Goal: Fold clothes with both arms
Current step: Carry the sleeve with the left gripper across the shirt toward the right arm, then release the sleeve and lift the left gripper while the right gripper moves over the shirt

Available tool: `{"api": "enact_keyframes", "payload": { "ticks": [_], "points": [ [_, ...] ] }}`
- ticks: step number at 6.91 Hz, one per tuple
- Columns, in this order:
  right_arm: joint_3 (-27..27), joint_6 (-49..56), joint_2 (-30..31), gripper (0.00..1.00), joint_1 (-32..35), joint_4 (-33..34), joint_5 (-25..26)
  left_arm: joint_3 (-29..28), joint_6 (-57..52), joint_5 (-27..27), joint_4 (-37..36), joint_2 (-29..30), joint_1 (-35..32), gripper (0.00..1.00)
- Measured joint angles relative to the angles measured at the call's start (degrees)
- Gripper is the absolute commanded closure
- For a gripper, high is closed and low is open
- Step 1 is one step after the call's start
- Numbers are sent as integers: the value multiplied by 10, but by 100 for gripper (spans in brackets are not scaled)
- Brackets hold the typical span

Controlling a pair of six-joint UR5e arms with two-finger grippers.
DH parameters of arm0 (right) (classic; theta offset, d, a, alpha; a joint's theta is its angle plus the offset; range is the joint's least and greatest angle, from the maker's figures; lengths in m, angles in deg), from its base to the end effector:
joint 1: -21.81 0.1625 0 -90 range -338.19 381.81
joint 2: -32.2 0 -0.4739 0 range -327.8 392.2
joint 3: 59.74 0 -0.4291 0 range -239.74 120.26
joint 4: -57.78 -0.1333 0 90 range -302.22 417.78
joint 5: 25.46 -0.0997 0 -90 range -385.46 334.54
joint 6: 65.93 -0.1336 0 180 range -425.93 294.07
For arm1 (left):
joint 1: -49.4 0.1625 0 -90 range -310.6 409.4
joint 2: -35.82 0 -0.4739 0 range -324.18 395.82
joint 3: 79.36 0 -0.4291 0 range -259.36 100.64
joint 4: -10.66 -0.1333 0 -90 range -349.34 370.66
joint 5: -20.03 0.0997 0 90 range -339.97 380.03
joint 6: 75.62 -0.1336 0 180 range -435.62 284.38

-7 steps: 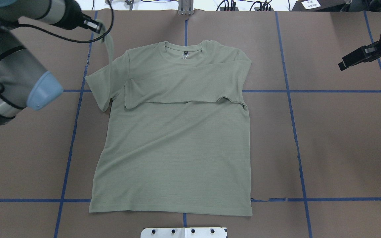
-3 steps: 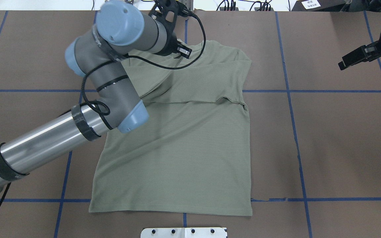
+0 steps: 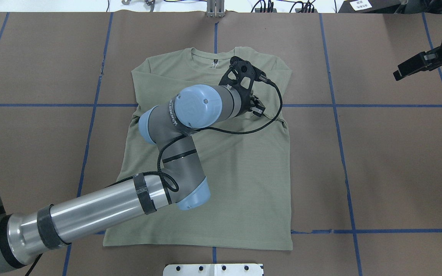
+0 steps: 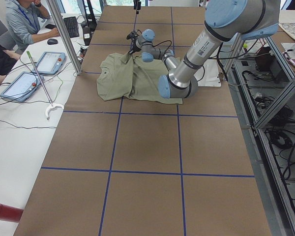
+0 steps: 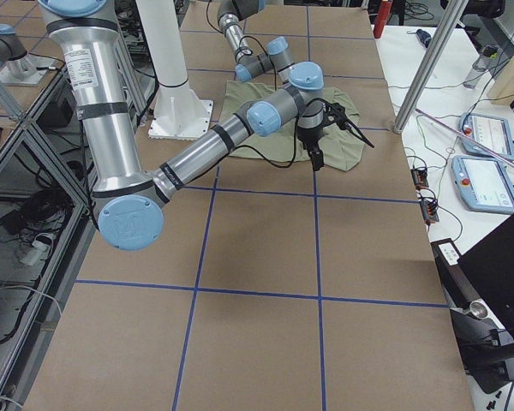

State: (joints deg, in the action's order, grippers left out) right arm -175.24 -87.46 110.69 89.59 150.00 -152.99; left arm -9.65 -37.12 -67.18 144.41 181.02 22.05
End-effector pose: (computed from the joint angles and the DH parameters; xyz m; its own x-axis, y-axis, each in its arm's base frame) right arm -0.1711 -0.5561 0.3987 0.6746 -0.2993 0.6748 0.0677 0.9354 0.3472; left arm 0.7276 -0.5337 0.1159 0.5010 0.6209 -0.6029 0.1754 0.6093 0.7733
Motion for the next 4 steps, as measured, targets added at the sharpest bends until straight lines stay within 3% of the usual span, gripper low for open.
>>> {"api": "enact_keyframes", "payload": {
  "ticks": [3,4],
  "points": [
    [1,-5,-4,0,-1,0,0,-3,74,-3,9,13,20,0],
    [2,-18,-13,0,-3,-1,0,15,83,-41,0,7,8,0]
  ]
}}
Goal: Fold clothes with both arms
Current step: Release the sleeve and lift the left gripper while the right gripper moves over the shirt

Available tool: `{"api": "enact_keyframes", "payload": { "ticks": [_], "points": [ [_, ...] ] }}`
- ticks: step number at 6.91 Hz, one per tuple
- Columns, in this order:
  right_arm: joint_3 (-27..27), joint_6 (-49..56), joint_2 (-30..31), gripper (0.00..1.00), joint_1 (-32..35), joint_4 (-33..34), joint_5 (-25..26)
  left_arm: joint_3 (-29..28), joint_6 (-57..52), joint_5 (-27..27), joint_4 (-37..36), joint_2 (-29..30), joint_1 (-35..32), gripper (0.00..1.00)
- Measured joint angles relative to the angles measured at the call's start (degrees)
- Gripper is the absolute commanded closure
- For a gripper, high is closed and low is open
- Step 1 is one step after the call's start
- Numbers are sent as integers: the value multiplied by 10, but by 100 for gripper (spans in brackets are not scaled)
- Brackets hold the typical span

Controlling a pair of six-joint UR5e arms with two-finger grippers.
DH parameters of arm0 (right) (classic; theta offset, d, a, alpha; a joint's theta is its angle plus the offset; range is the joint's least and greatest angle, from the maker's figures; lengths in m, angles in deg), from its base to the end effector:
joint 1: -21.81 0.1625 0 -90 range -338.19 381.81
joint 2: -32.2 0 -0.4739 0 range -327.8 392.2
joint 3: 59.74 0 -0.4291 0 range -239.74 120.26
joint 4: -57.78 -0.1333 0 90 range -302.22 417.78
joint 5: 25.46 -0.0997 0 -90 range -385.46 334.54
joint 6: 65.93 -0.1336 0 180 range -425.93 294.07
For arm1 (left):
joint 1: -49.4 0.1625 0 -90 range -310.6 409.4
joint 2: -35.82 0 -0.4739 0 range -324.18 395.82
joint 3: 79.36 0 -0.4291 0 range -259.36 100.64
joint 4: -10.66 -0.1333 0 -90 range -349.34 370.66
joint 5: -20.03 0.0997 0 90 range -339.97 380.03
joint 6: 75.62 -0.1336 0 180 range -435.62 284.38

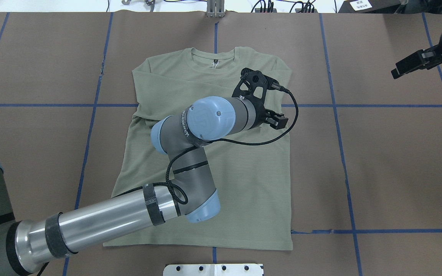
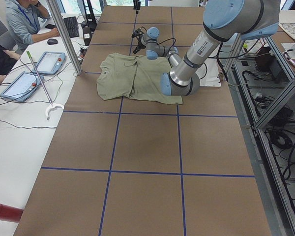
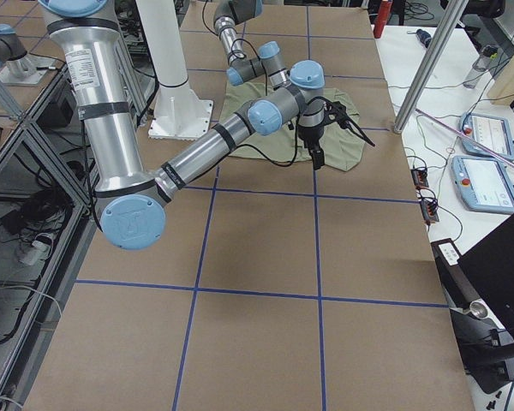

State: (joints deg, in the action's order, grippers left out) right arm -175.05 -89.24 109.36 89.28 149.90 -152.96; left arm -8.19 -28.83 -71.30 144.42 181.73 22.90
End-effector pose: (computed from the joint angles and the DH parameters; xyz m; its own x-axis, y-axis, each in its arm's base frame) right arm -0.1764 -0.5609 0.3866 0.6696 -0.2873 0.6849 0.0489 0.9372 0.3454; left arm 0.7317 -0.5103 0.0922 0.3952 0.5678 -0.7221 0.2126 0.7082 0.6733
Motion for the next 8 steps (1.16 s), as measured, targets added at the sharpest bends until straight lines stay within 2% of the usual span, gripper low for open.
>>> {"api": "enact_keyframes", "payload": {
  "ticks": [3,4,6,7,8],
  "points": [
    [9,-29,-56,0,-49,-1,6,62,-32,-175,-48,-80,-106,0],
    [19,-66,-83,0,-83,0,26,112,-72,-198,-113,-117,-135,0],
    [49,-201,-144,0,-173,1,117,252,-117,-208,-240,-201,-177,0],
    [92,-258,-194,0,-211,4,160,320,-122,-210,-265,-253,-196,0],
    [153,-283,-247,0,-242,5,207,364,-131,-218,-276,-293,-212,0]
  ]
}}
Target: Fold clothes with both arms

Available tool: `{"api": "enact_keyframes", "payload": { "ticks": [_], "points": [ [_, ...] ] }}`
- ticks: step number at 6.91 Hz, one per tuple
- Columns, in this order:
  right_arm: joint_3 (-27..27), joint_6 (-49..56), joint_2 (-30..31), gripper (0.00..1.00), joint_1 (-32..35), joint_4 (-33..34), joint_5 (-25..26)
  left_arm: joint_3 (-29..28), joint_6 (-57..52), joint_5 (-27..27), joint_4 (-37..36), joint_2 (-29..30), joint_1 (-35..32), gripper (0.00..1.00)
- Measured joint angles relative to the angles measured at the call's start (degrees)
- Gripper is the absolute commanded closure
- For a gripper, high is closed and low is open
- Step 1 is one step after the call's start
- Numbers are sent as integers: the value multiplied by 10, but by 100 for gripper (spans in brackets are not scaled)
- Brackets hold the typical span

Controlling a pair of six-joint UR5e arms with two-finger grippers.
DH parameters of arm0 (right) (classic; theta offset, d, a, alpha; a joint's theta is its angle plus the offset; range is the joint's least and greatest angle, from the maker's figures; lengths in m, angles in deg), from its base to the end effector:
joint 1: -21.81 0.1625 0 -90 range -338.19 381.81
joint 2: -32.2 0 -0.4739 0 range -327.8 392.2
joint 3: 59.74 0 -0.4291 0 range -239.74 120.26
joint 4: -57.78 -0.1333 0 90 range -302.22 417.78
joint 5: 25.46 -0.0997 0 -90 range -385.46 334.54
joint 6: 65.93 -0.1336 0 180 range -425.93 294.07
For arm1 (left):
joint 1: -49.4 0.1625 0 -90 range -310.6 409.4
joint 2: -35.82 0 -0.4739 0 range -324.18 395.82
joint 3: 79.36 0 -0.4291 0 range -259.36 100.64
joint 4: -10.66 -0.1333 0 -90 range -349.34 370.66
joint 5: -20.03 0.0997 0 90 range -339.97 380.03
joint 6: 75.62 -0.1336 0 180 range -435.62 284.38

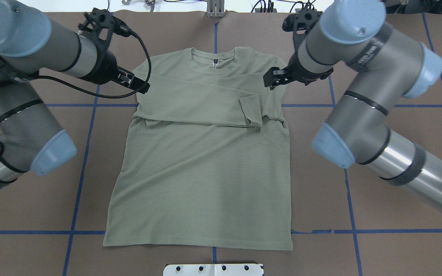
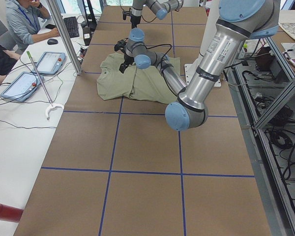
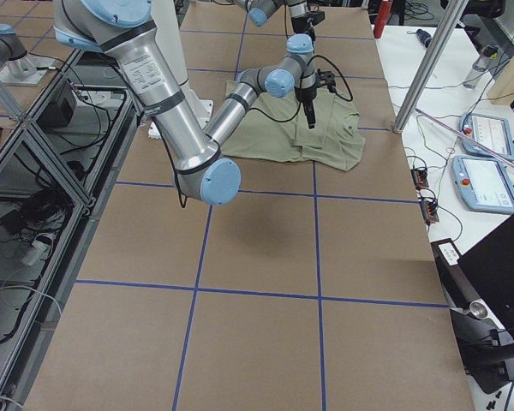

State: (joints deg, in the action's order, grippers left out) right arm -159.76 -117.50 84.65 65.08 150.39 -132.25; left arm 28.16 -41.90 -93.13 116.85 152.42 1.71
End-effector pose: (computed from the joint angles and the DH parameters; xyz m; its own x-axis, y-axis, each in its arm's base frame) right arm -0.4734 -0.5757 0.2416 0.7191 -0.1403 0.6806 -0.0774 0.9571 0.2791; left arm 0.3955 -0.5545 0.2617 0.5593 0.5216 -0.6443 -0.0275 0.7885 0.6144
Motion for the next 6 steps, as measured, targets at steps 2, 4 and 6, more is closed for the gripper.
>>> {"api": "enact_keyframes", "payload": {
  "ticks": [2,4,6],
  "points": [
    [122,-10,-84,3,-53,-1,82,25,-46,-43,-4,-34,-34,0],
    [182,-3,-109,27,-97,-1,146,29,-65,-69,-2,-48,-49,0],
    [199,38,-108,46,-128,0,183,30,-67,-72,-1,-53,-50,0]
  ]
}}
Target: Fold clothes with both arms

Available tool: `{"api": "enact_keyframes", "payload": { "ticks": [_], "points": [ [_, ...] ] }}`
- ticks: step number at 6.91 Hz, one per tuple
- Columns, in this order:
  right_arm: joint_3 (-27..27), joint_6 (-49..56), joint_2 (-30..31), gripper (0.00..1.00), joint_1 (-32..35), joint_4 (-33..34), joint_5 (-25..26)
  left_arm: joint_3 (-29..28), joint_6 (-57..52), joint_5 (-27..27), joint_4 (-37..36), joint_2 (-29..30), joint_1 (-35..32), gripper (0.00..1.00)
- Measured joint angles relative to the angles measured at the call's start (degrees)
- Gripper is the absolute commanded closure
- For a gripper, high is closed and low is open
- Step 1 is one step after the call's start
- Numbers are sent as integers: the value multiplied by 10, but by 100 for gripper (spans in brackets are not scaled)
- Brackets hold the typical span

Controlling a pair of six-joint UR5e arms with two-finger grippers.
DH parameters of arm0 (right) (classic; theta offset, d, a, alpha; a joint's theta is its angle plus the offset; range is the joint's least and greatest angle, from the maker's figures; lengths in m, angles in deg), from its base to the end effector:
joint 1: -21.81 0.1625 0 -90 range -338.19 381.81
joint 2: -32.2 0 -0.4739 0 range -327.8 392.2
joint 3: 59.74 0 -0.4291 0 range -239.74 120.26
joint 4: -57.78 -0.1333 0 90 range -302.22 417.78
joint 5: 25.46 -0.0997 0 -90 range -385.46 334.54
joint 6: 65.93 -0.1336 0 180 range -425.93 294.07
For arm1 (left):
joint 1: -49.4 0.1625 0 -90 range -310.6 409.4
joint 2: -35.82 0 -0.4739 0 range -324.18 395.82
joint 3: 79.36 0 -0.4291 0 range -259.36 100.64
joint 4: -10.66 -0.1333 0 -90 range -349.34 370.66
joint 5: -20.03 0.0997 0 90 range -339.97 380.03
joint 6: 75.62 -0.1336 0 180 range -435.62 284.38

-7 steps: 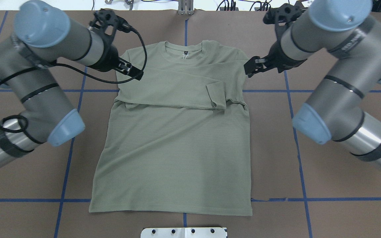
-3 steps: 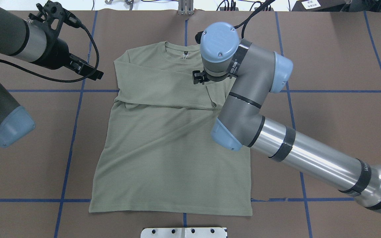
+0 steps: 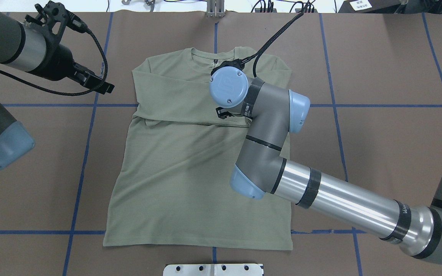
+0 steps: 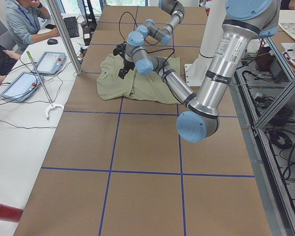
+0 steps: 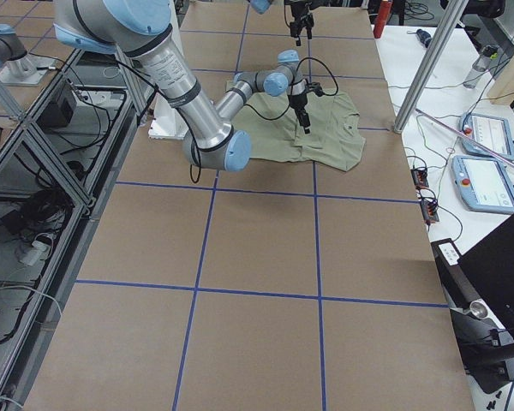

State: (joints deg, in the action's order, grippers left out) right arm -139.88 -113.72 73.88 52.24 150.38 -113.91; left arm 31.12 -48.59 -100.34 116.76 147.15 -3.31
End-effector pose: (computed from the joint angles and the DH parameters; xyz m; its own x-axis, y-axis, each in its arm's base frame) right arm -0.6627 -0.5481 0.2606 0.8669 -0.2697 0.4192 0.0844 0.9083 0.4098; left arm 0.3371 -0.5513 0.2946 0.5265 0.5771 -0.6243 -0.0927 0.7689 0.6326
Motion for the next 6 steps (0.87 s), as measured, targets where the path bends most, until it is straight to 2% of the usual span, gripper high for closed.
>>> {"api": "enact_keyframes", "payload": {
  "ticks": [1,3,5,6],
  "points": [
    [4,26,3,55,-10,1,8,0,1,0,1,-2,0,0],
    [6,59,8,56,-19,5,13,-2,4,0,2,-2,1,0],
    [7,84,13,68,-20,10,21,-3,5,0,2,-2,1,0],
    [7,94,16,92,-20,11,28,-4,6,0,2,-2,1,0]
  ]
}}
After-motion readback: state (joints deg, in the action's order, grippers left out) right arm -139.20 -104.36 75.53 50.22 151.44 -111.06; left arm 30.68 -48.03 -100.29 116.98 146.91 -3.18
